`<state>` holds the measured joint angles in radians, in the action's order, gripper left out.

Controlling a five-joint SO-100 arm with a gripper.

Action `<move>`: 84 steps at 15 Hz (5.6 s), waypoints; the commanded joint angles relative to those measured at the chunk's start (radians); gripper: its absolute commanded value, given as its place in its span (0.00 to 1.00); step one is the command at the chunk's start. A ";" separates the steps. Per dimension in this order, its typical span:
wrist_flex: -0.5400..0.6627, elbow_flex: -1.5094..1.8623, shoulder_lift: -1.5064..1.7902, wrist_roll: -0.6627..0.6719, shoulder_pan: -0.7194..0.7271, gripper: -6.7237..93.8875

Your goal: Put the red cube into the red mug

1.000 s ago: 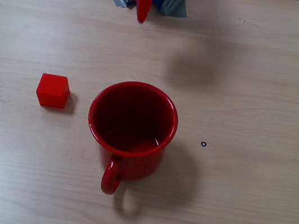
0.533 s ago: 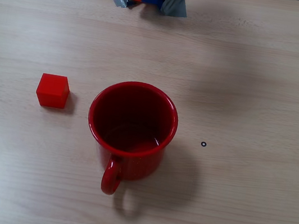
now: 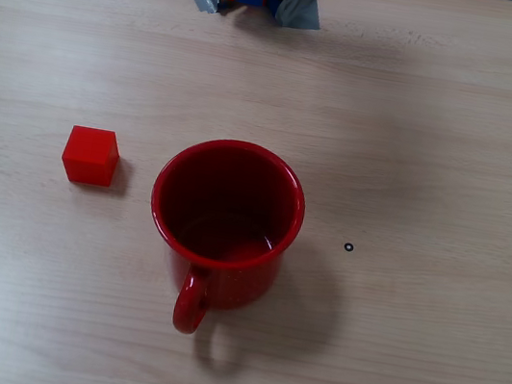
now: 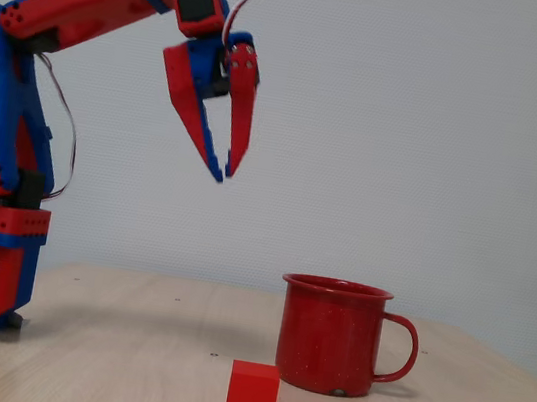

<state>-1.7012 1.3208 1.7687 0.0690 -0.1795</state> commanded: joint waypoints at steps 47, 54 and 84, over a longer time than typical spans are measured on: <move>0.663 0.262 -0.508 0.209 -0.178 0.59; 0.706 0.272 -0.509 0.209 -0.170 0.50; 0.020 -0.390 -0.258 0.124 -0.103 0.07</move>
<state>-1.6966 1.0017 1.3806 0.2040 -0.3083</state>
